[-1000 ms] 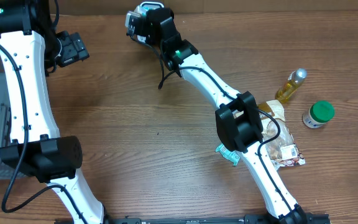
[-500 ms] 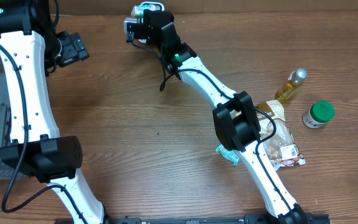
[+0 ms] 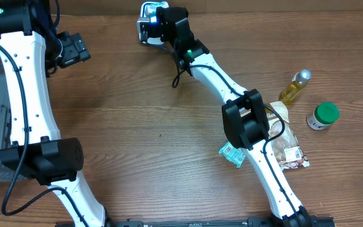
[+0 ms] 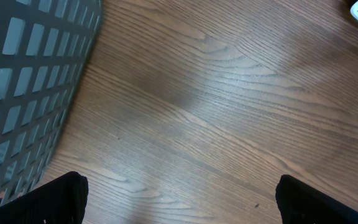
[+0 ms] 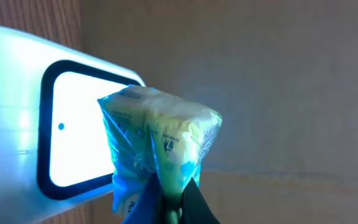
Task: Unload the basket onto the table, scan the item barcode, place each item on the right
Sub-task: 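Raise the small teal packet to the white scanner and hold it there, then carry the small teal packet back down and place it on the table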
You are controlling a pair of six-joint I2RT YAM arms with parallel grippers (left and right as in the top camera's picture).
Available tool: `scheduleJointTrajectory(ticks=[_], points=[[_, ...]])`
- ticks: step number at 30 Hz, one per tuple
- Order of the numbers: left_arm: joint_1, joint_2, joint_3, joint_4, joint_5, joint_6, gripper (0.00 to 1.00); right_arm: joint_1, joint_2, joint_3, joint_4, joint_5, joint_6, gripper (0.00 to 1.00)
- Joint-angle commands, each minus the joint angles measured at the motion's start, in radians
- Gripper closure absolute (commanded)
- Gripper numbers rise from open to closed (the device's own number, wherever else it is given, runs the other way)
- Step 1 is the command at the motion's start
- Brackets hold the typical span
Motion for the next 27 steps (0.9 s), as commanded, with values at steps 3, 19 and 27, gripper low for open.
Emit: scheduleJointTrajectory(ticks=[3, 19, 27], points=[[0.000, -0.023, -0.004, -0.002, 0.001, 0.004, 0.00, 0.027, -0.021, 0.003, 0.092, 0.077, 0.344, 0.96], [0.000, -0.023, -0.004, -0.002, 0.001, 0.004, 0.00, 0.121, -0.320, 0.003, -0.470, 0.850, 0.839, 0.96], [0.000, -0.023, -0.004, -0.002, 0.001, 0.004, 0.00, 0.109, -0.327, 0.003, -1.318, 0.323, 1.329, 0.96]])
